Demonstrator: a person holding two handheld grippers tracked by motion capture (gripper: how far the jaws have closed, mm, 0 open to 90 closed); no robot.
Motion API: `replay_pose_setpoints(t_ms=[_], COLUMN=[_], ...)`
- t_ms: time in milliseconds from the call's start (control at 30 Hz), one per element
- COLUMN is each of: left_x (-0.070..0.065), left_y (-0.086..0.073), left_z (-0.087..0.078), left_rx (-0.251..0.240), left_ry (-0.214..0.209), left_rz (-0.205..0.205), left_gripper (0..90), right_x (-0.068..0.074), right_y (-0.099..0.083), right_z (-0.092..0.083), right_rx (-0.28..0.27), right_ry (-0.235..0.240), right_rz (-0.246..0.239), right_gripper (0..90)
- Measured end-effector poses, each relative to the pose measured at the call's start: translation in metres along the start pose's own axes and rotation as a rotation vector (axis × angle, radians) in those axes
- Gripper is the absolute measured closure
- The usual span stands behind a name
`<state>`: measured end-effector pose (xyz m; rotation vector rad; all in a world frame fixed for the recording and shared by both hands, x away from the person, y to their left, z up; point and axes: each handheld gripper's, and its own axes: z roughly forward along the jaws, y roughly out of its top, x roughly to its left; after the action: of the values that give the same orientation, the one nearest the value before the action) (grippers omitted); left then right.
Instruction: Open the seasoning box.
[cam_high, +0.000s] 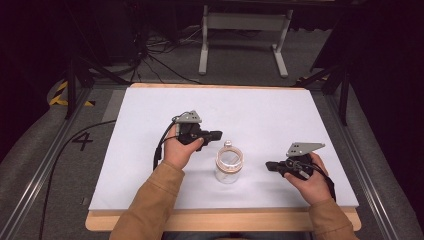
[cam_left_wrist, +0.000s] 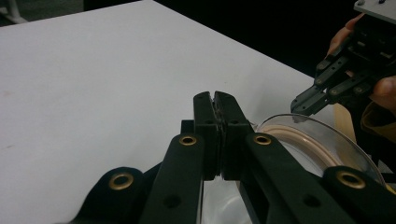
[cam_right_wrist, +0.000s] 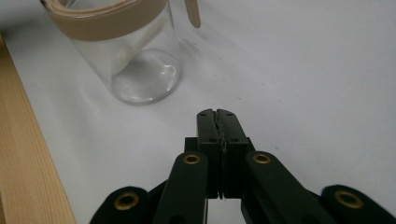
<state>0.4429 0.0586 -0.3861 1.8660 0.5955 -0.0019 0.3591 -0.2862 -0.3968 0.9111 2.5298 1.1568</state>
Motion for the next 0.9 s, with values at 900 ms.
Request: replay_pose_setpoints(t_ms=[900], left_x=[-0.003], left_y=[0.002], left_z=[0.014], left_rx=[0.013], left_ry=[-0.054], left_rz=[0.009], left_gripper=[87.6], right_x=[0.037], right_y=[0.02], right_z=[0.008], right_rx=[-0.063], right_ry=[0.105], right_rz=[-0.041], right_gripper=[90.0])
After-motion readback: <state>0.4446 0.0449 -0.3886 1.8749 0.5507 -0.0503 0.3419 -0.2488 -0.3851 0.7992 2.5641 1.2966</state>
